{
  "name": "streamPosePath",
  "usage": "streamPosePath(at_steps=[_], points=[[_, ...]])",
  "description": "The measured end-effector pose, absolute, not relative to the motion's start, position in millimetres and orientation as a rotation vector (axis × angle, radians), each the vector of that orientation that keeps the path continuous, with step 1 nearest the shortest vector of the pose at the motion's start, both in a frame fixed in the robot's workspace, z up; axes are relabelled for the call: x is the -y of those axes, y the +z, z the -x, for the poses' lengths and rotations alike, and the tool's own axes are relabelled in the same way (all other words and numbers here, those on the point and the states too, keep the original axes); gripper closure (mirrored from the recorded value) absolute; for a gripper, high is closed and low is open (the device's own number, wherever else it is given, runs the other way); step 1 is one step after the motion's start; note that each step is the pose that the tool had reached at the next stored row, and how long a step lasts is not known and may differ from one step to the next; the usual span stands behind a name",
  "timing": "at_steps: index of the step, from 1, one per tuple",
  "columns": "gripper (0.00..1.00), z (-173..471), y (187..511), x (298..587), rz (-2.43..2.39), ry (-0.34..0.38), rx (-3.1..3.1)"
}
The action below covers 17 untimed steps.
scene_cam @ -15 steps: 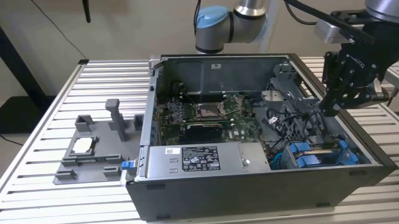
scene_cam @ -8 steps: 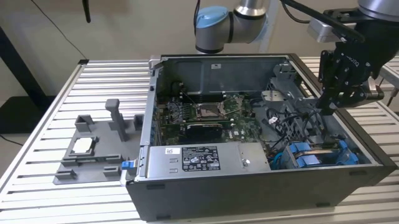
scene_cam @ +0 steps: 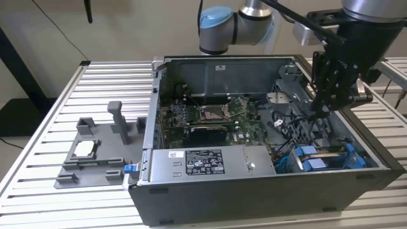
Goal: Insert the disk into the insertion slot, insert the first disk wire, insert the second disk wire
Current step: 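Insert the second disk wire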
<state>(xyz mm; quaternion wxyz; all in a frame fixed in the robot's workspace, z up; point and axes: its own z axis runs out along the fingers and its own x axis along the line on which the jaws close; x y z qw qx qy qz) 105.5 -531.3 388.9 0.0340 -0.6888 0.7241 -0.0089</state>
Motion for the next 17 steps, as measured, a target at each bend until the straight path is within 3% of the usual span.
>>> streamPosePath(at_steps=[8, 17], points=[[0.73, -96, 389, 531, 2.138, -0.057, -2.2], [0.73, -88, 387, 525, 2.205, -0.141, -2.197]])
